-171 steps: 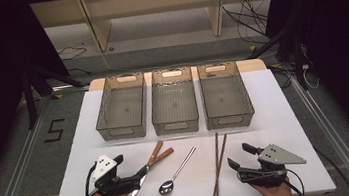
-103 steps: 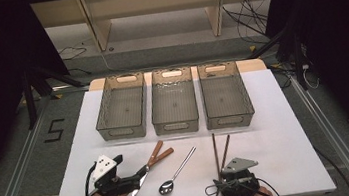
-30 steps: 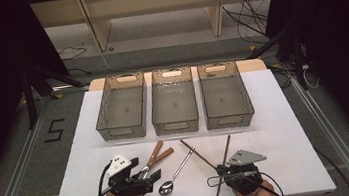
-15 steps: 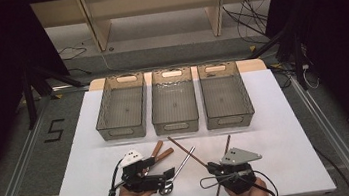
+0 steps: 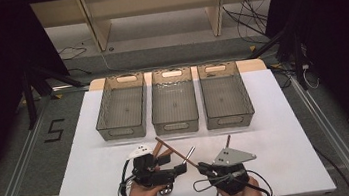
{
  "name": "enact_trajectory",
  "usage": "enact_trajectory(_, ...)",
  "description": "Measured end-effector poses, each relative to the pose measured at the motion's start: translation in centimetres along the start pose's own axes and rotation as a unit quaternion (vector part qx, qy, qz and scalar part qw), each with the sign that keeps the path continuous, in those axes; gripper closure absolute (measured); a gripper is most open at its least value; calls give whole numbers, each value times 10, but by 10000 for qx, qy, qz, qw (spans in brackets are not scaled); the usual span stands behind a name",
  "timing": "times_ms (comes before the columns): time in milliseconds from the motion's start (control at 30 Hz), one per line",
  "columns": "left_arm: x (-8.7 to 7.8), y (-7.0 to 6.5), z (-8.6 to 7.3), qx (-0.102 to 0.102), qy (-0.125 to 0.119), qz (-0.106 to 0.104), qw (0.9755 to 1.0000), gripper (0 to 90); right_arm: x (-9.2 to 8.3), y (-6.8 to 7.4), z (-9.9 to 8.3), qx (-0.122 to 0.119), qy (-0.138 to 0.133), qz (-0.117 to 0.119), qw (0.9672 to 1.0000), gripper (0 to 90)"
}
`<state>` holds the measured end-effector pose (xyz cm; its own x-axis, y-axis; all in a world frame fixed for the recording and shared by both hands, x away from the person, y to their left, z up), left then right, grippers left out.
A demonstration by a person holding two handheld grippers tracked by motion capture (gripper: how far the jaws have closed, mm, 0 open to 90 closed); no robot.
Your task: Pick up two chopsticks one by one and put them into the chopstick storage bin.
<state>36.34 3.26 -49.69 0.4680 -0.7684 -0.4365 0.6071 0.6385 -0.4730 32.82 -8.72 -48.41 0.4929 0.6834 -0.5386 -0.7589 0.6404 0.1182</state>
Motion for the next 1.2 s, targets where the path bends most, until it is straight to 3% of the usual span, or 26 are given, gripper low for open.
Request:
enact_trajectory(67, 1, -1, 1, -39, -9, -42, 10000, 181, 0, 1, 1, -24, -11, 18, 10000, 862)
enact_trajectory(267, 5, -1, 4, -439, -59, -263, 9987, 229, 3, 7, 3, -122, -95, 86, 9998, 862)
enact_trajectory(467, 7, -1, 7, -570, -65, -334, 9978, 289, 4, 10, 3, -154, -131, 127, 9997, 862)
enact_trajectory(900, 6, 1, 10, -872, -134, -553, 9946, 533, 3, 15, 6, -203, -294, 251, 9990, 861)
enact_trajectory(1200, 2, -1, 14, -1058, -221, -910, 9900, 631, 1, 16, 7, -157, -417, 348, 9984, 860)
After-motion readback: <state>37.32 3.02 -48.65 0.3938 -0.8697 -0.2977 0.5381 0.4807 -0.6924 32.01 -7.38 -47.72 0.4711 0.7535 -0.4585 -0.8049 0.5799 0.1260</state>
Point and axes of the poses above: each handheld gripper's, and its own axes: x roughly forward along the jaws, z roughly out of its top, y roughly to its left, the point moved 9 cm from there along x, roughly forward along the jaws, and after that the axes turned 4 degrees about z, right-handed, at the moved point
